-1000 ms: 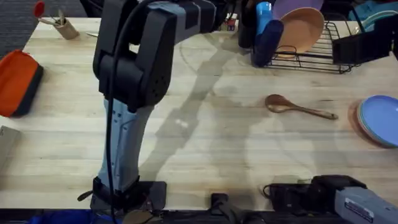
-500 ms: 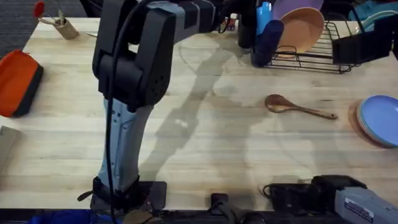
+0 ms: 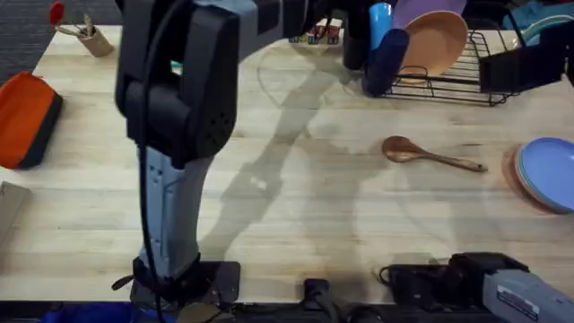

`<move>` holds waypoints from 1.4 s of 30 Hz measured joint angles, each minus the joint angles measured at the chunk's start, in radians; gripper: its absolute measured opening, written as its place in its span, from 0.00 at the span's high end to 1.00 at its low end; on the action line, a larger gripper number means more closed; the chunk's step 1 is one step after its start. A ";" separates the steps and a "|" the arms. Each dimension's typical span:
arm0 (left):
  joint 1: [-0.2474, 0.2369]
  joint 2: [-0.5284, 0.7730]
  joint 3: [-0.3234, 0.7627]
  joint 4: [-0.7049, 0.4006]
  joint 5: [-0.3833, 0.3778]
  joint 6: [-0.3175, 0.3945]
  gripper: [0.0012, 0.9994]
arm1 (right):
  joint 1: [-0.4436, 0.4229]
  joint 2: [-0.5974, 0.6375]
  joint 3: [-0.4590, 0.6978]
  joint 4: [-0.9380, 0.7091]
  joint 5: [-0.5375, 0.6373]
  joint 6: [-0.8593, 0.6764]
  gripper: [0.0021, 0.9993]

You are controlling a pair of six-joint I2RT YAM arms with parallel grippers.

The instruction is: Pick up the spoon on the table one by one and put them onto the rack

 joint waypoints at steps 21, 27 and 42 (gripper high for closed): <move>0.141 -0.328 0.000 -0.468 -0.058 0.050 0.06 | 0.000 0.000 0.000 0.000 0.000 0.000 0.00; 0.191 -0.433 0.000 -0.584 -0.066 0.156 0.00 | 0.000 0.000 0.000 0.000 -0.030 0.000 0.00; 0.220 -0.458 0.000 -0.953 -0.072 0.335 0.00 | -0.010 0.031 0.000 -0.200 0.062 -0.094 0.00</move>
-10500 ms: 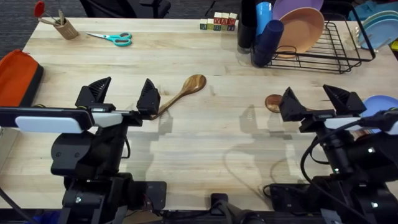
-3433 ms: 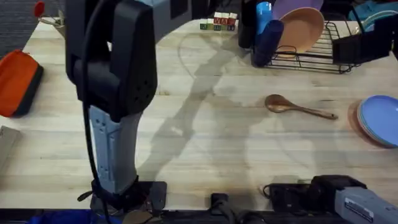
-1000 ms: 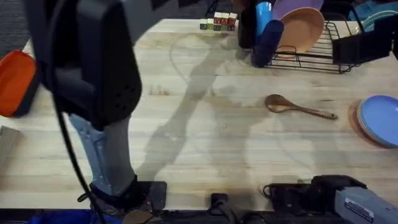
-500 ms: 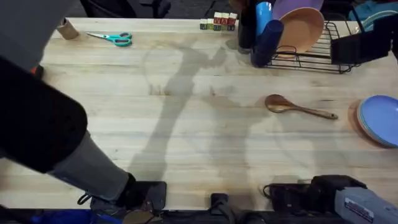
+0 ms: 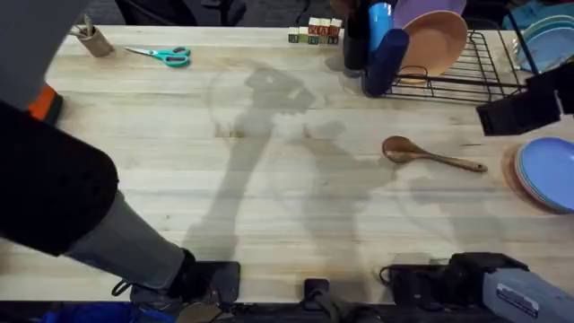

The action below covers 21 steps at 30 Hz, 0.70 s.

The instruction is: Pick up the spoon on the table one by one and put them onto the rack

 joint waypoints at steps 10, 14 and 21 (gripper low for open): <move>0.005 0.000 0.000 0.000 -0.003 0.002 0.00 | 0.000 0.161 0.000 -0.059 0.023 -0.419 0.00; 0.005 0.000 0.000 0.000 -0.003 0.002 0.00 | 0.000 0.207 0.000 -0.059 0.024 -0.471 0.00; 0.005 0.000 0.000 -0.002 -0.003 0.003 0.00 | 0.000 0.290 0.000 -0.130 0.024 -0.474 0.00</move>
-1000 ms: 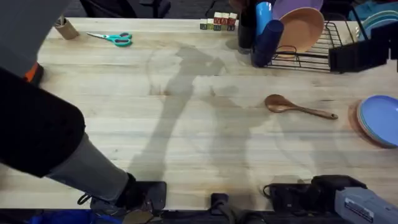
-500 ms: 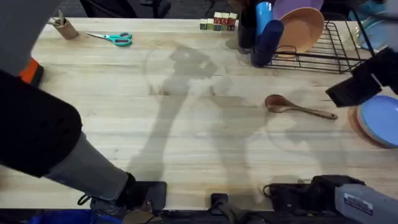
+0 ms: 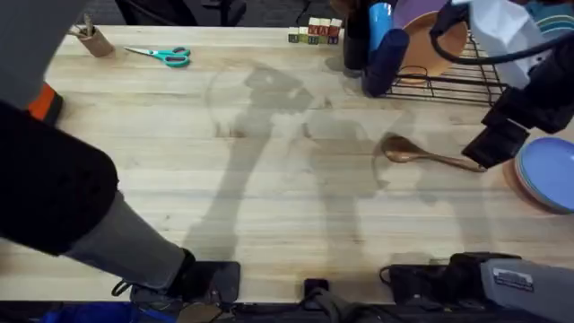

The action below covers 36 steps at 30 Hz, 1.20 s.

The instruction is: Pick up the spoon on the table one by one and put them onto the rack

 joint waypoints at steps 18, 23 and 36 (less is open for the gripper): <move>0.000 0.000 0.000 -0.002 0.000 0.003 0.00 | -0.113 0.022 -0.167 0.149 -0.058 -0.184 0.00; 0.000 0.000 0.000 -0.002 0.000 0.003 0.00 | -0.113 0.022 -0.310 0.302 -0.063 -0.216 0.00; 0.000 0.000 0.000 -0.002 0.000 0.003 0.00 | -0.113 0.056 -0.513 0.590 -0.065 -0.298 0.00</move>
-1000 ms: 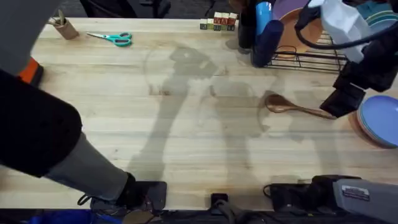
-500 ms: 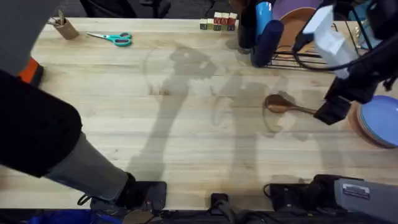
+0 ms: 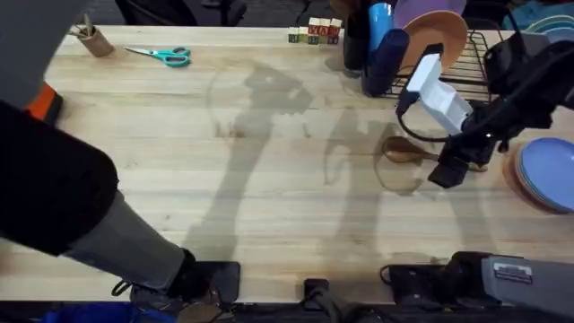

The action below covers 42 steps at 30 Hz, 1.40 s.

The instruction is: Pick up the spoon on the table one by one and put them onto the rack

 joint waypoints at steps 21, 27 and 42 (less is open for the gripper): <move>0.000 0.000 0.000 -0.015 0.000 0.000 0.00 | -0.004 0.166 0.007 0.046 -0.022 -0.017 0.46; 0.000 0.000 0.000 -0.015 0.000 0.000 0.00 | -0.004 0.166 0.007 0.050 -0.023 -0.018 0.54; 0.000 0.000 0.000 -0.015 0.000 0.000 0.00 | 0.000 0.166 0.010 0.064 -0.030 -0.021 0.96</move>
